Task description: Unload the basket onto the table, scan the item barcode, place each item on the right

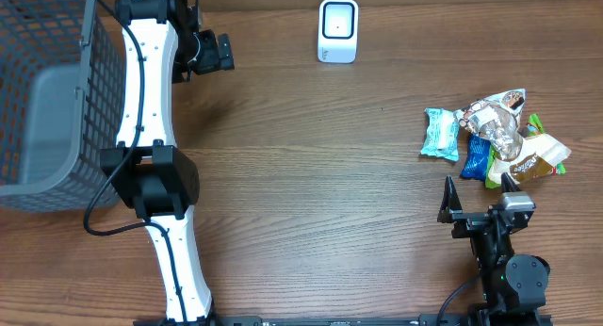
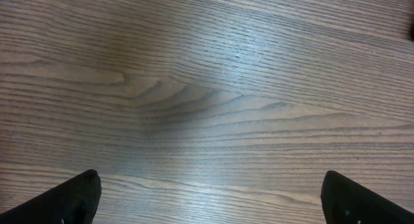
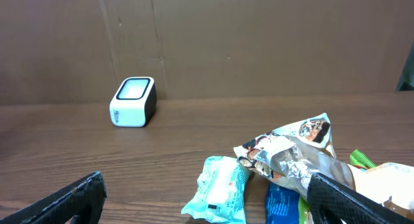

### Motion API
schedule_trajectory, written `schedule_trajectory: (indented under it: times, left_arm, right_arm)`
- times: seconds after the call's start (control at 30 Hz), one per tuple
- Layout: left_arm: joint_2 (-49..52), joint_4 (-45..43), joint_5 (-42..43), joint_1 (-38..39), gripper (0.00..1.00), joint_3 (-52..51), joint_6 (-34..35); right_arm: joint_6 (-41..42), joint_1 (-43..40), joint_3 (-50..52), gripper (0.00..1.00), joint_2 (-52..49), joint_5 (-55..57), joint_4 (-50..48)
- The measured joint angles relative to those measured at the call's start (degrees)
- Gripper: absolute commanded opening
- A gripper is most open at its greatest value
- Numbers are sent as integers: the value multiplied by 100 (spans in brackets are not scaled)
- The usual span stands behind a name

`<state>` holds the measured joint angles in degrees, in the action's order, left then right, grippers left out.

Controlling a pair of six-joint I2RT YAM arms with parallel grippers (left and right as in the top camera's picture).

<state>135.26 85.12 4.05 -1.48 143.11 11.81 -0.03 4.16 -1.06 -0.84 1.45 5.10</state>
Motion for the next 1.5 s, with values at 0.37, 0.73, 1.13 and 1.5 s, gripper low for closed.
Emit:
schedule_trajectory:
  times: [0.37,0.73,1.13,1.5]
  left_arm:
    - [0,-2,2,0,100,0,-2]
    - [0,0,2,0,100,0,-2]
    - [-13,0,-2,50,100,0,-2]
    - [-2413,-831,-234,1266,100,-1635,-28]
  right_arm:
    - [-2,2,0,100,0,0,2]
    - [0,0,0,100,0,0,2]
    - [-2,0,0,100,0,0,-2]
    - [0,2,0,100,0,-2,4]
